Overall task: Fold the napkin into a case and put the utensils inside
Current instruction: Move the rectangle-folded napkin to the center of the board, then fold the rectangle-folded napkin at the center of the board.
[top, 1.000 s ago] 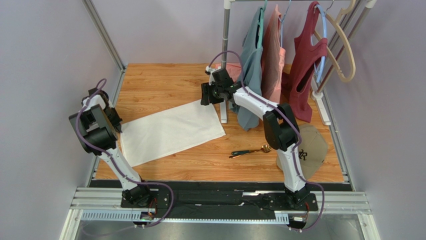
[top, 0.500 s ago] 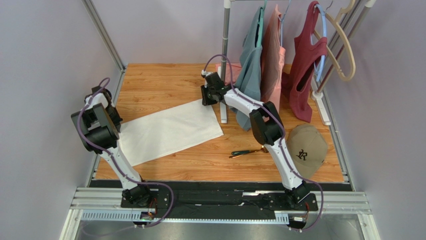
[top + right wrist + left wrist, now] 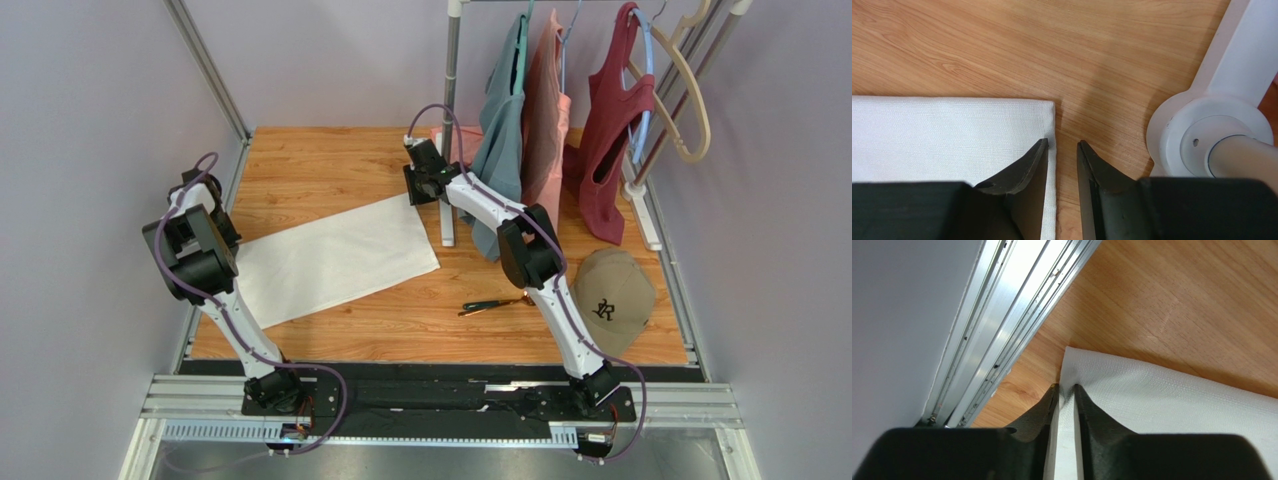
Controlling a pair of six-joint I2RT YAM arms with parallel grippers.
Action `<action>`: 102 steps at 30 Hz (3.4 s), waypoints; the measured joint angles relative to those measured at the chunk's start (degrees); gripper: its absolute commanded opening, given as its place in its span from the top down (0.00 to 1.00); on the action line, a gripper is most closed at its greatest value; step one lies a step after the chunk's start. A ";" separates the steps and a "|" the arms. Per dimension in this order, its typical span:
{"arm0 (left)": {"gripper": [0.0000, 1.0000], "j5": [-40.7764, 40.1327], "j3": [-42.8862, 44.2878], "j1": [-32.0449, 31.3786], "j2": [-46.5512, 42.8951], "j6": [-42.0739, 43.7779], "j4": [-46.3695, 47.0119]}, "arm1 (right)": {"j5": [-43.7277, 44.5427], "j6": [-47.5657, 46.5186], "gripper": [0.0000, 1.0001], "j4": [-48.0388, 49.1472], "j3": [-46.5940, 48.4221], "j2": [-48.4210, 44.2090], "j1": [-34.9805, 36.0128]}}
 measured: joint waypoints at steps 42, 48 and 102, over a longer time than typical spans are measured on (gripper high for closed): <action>0.40 30.12 -27.45 -29.90 -46.77 -14.91 8.96 | -0.09 -3.15 0.30 -14.93 -6.71 -6.97 6.08; 0.40 30.80 -27.43 -29.92 -46.66 -14.49 9.68 | 2.69 -1.79 0.41 -15.61 -5.97 -5.90 7.61; 0.49 36.30 -12.96 -21.31 -21.35 -17.09 11.13 | 2.56 -5.49 1.00 -13.62 -3.63 -21.09 4.28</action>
